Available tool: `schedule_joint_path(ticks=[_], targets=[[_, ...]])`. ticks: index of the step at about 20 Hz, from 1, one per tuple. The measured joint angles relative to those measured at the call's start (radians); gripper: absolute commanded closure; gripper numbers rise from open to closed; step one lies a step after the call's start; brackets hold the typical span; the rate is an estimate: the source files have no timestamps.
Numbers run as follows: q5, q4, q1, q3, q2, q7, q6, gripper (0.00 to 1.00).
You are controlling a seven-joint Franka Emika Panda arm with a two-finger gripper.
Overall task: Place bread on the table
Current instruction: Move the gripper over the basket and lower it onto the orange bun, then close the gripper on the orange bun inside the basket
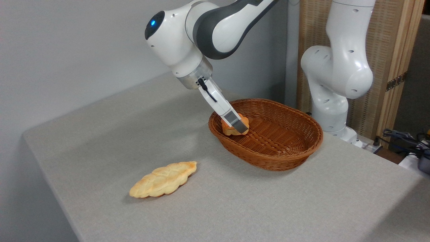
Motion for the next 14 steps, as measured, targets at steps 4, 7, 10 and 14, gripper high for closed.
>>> schedule_joint_path(ticks=[4, 7, 10, 14], targets=[[0.000, 0.000, -0.021, 0.000, 0.029, 0.000, 0.001, 0.00], [0.000, 0.000, -0.031, -0.001, 0.041, 0.000, 0.001, 0.12], [0.000, 0.001, -0.031, 0.000, 0.042, 0.000, 0.002, 0.61], [0.000, 0.002, -0.031, 0.000, 0.042, 0.007, 0.005, 0.70]])
